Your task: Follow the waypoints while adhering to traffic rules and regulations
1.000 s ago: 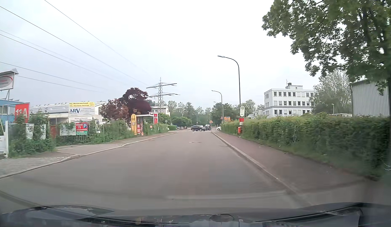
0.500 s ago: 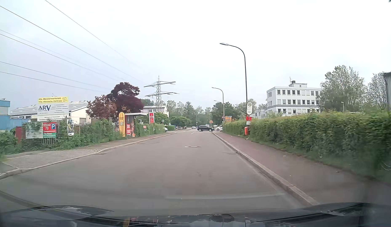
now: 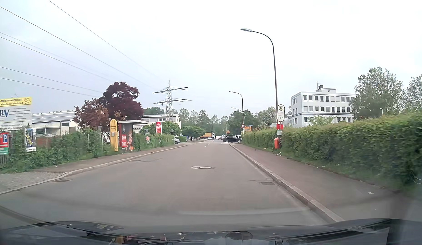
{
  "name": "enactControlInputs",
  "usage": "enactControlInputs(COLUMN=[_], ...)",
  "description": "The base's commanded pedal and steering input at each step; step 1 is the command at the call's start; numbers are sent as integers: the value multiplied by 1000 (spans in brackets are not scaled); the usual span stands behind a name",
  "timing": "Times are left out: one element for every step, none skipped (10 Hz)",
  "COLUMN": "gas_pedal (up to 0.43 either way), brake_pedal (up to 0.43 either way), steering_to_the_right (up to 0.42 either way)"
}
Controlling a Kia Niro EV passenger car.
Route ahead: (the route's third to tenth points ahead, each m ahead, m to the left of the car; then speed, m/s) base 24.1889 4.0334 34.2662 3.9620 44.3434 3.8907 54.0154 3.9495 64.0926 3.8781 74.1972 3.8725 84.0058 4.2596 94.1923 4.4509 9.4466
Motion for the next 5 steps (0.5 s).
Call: enactControlInputs(gas_pedal=[87, 87, 87, 87, 87], brake_pedal=[0, 0, 0, 0, 0], steering_to_the_right=[0, 0, 0, 0, 0])
